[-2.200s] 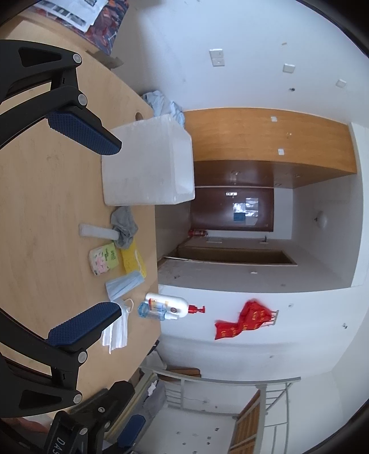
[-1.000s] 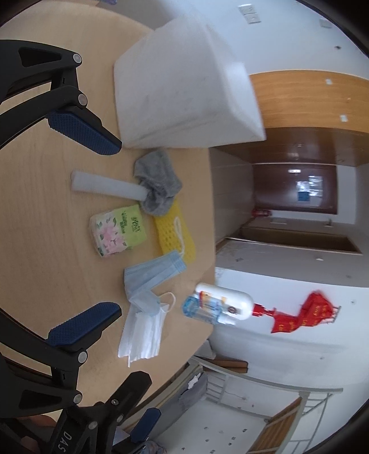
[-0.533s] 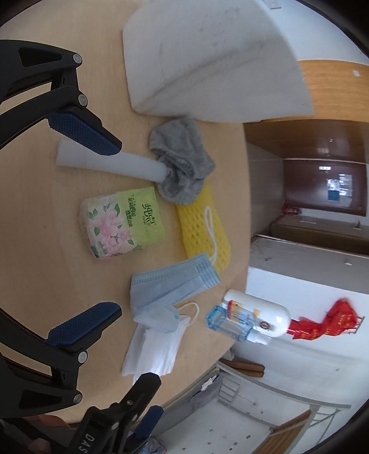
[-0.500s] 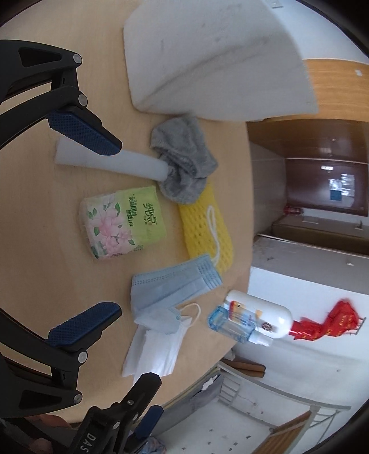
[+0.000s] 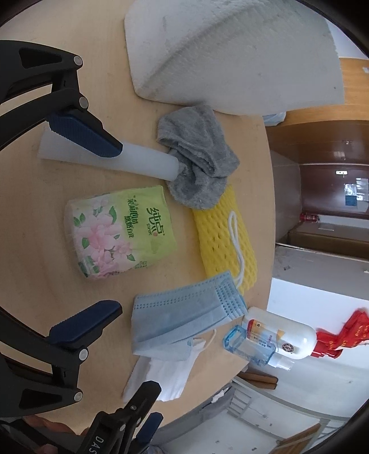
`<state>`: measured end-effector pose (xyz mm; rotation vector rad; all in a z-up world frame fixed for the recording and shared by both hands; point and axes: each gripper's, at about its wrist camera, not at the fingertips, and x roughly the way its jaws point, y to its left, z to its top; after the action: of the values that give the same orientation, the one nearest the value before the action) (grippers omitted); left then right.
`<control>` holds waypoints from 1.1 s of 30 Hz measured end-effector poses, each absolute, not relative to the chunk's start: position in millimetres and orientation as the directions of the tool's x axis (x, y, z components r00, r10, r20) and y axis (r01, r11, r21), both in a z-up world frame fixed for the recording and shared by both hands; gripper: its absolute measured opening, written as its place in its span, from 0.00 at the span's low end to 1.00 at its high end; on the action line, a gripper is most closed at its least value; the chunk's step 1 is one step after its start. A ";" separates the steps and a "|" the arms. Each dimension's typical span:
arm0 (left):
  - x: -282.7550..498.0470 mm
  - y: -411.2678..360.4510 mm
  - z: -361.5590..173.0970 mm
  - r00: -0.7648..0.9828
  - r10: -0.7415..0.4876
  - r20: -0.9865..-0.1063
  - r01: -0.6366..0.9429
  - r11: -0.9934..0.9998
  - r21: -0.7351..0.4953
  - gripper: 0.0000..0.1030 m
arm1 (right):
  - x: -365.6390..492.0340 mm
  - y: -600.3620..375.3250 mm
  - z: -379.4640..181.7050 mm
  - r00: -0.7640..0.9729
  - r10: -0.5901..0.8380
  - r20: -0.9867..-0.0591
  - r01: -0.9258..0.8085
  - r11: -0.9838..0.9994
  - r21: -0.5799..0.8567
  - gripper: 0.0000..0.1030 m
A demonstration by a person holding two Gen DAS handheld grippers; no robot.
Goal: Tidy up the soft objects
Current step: 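Move both grippers down toward the tissue pack and white paper sheet, then grasp the green tissue pack with the left gripper while the right grasps the white sheet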
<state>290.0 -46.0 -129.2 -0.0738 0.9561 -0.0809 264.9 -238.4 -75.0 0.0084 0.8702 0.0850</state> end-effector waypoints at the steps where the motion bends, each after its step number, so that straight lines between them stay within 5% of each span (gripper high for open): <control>1: 291.1 -47.0 -129.9 0.575 -0.099 -0.812 0.037 0.995 -0.095 0.98 | 265.8 -238.3 -76.6 0.636 0.077 -0.768 -0.071 0.997 0.041 1.00; 13: 295.7 -66.8 -131.8 0.584 -0.110 -0.805 0.081 0.994 -0.077 0.97 | 269.6 -239.6 -81.8 0.619 0.047 -0.784 -0.050 0.999 0.020 1.00; 33: 298.2 -71.2 -138.2 0.588 -0.053 -0.807 0.077 0.997 -0.010 0.59 | 279.9 -239.2 -95.3 0.577 -0.024 -0.816 -0.037 0.998 -0.056 0.96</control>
<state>298.2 -71.2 -138.2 0.0270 0.9396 -0.0757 279.9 -239.2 -95.3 -0.0691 0.9555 0.0071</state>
